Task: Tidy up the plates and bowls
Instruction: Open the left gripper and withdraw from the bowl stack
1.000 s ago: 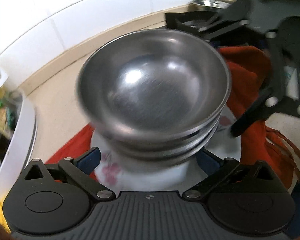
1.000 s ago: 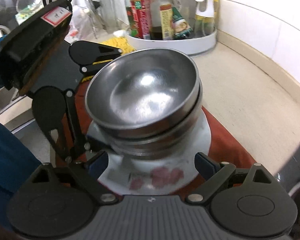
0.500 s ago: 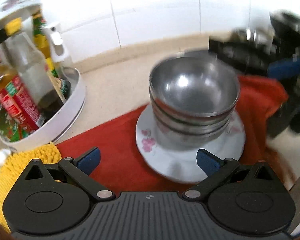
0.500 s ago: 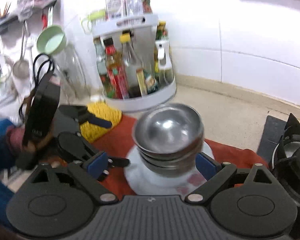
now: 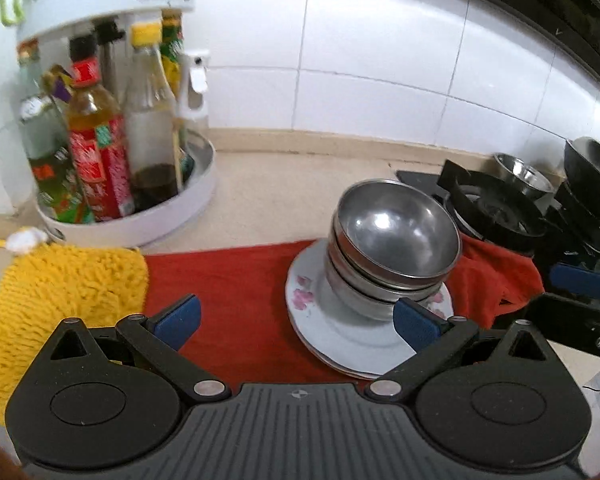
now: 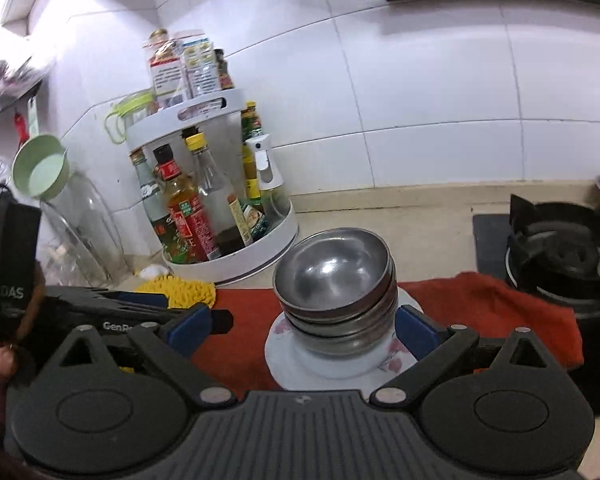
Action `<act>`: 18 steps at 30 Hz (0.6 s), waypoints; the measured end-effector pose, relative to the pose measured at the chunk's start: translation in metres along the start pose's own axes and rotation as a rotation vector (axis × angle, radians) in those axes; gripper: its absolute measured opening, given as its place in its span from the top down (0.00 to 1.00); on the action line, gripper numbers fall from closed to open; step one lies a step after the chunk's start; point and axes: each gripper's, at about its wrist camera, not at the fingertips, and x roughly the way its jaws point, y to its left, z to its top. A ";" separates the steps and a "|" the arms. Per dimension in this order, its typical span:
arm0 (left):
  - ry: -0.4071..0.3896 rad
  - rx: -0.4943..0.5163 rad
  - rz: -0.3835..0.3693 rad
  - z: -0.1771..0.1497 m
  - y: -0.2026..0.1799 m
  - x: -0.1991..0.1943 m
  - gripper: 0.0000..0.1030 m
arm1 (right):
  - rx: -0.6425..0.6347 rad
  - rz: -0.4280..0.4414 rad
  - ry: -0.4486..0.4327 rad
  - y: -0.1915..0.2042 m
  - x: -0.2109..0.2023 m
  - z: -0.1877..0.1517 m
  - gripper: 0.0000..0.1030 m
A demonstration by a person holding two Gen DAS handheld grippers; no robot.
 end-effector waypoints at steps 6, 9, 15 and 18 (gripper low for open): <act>-0.040 -0.012 0.015 0.000 -0.004 -0.015 0.00 | 0.012 -0.013 -0.041 0.007 -0.014 -0.001 0.08; -0.047 -0.021 0.039 -0.001 -0.007 -0.018 0.00 | 0.008 -0.031 -0.060 0.010 -0.019 -0.001 0.08; -0.046 -0.017 0.024 -0.005 -0.008 -0.019 0.00 | 0.021 -0.092 -0.075 0.013 -0.023 -0.003 0.08; -0.031 -0.002 0.039 -0.010 -0.011 -0.015 0.00 | 0.014 -0.133 -0.078 0.017 -0.023 -0.006 0.08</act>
